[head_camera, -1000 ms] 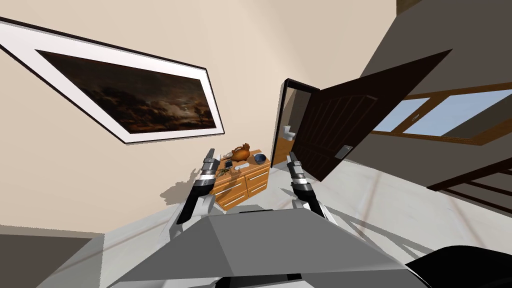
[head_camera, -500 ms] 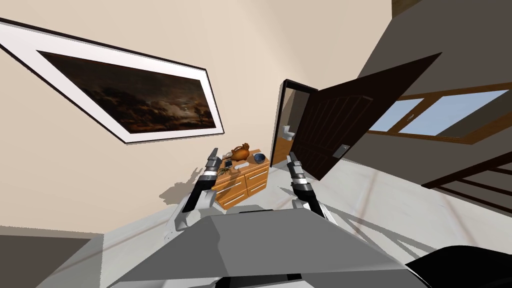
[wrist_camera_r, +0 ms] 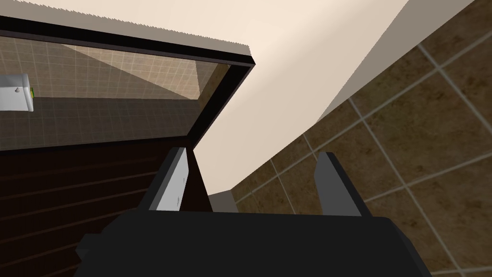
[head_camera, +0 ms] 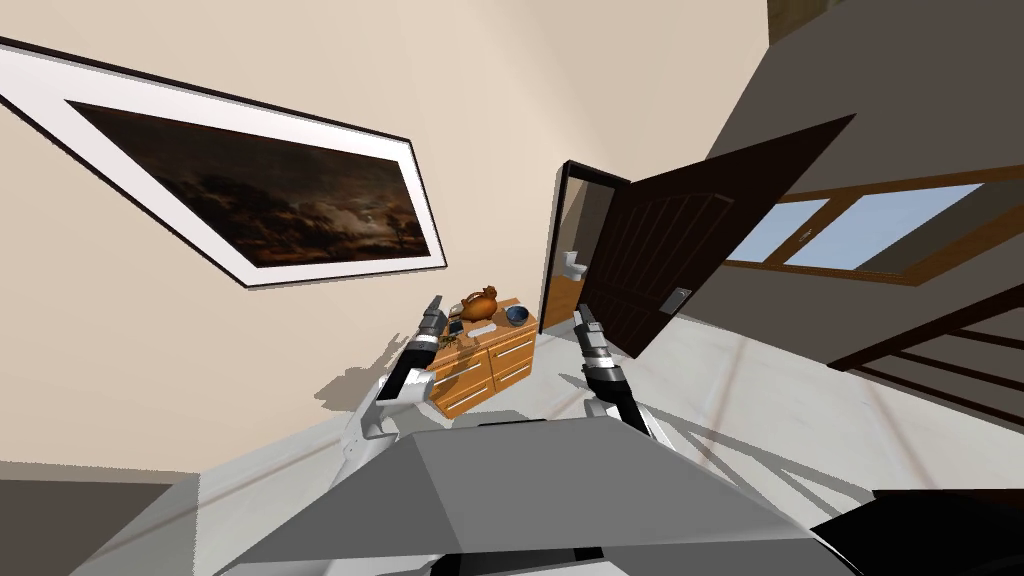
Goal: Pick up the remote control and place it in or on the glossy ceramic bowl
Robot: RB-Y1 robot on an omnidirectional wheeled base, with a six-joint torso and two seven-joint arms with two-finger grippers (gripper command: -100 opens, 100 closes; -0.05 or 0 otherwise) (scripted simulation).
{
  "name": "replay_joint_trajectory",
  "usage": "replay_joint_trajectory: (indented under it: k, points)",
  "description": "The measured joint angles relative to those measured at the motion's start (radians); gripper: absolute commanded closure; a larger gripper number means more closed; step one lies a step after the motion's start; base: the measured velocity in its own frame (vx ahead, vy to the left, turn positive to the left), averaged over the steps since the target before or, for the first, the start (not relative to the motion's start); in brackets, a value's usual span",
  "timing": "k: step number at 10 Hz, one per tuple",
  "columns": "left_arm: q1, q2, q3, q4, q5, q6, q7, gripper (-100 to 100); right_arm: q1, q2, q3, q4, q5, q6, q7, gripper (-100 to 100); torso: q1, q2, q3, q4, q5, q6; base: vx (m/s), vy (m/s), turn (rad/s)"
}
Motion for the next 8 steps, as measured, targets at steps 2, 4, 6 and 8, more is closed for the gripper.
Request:
replay_joint_trajectory:
  k: [2,4,6,8]
  points:
    - [-0.032,0.014,0.004,0.024,0.008,0.061,0.018,-100,0.000,0.000,0.000,0.000,0.000,0.000,0.000,0,0.000,0.000,0.000,0.000,0.000,0.000,-0.019,-0.009,-0.036]
    - [-0.046,0.021,0.007,0.044,0.013,0.105,0.029,-100,0.000,0.000,0.000,0.000,0.000,0.000,0.000,0,0.000,0.000,0.000,0.000,0.000,0.000,-0.008,-0.006,-0.023]
    - [-0.076,0.033,0.011,0.073,0.022,0.156,0.044,-100,0.000,0.000,0.000,0.000,0.000,0.000,0.000,0,0.000,0.000,0.000,0.000,0.000,0.000,-0.012,-0.013,-0.048]
    - [-0.112,0.051,0.018,0.103,0.035,0.215,0.063,-100,0.000,0.000,0.000,0.000,0.000,0.000,0.000,0,0.000,-0.001,0.000,0.000,0.000,0.000,-0.006,-0.011,-0.015]
